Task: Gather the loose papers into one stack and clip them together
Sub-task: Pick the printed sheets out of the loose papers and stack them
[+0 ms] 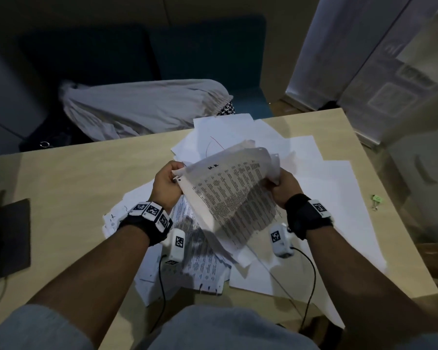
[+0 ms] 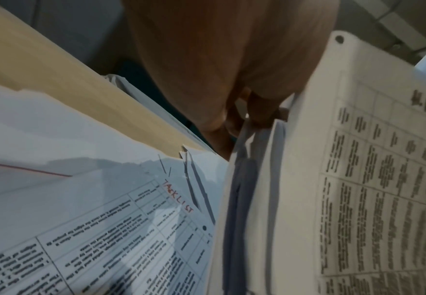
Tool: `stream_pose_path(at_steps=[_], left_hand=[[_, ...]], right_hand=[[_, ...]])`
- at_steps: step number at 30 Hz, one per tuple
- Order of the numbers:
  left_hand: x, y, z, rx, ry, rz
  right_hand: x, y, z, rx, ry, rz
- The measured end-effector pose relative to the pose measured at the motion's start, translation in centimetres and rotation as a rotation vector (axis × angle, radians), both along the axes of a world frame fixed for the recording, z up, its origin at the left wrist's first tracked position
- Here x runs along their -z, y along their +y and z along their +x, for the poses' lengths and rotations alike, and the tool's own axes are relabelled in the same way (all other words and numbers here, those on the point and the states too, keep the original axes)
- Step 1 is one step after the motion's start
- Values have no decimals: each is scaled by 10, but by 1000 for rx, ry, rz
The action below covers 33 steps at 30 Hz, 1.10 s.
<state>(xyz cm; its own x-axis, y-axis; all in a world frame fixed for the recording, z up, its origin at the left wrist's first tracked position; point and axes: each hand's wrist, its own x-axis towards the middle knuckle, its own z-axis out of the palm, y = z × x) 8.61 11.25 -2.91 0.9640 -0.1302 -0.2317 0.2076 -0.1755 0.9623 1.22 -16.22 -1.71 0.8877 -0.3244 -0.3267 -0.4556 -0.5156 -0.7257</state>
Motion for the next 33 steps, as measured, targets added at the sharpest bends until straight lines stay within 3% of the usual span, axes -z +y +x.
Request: stream_pose_path(at_steps=[9,14,18,21,25,29,31,33], left_hand=[[-14,7,-3,-61,52,-106],[1,9,-6,-16,-38,134],[4,4,-11,-23,-132,172],[-4,-4,-9,-11,-148,112],[-19,-11,-9,-59,-101,-12],[-20,-10,-7,-164,8,-119],[-18,-7,-7,-154,-18,-35],[-20,-6,-13,-62,-157,85]], right_hand=[[4,11,4,120,-109,2],[3,8,4,222,-132,104],[7,1,3,236,-107,46],[7,-2,1,287,-199,150],[7,-8,0,352,-188,200],[9,-18,-5,386,-181,131],[10,-24,-8,414,-200,122],[6,-27,-8,423,-218,160]])
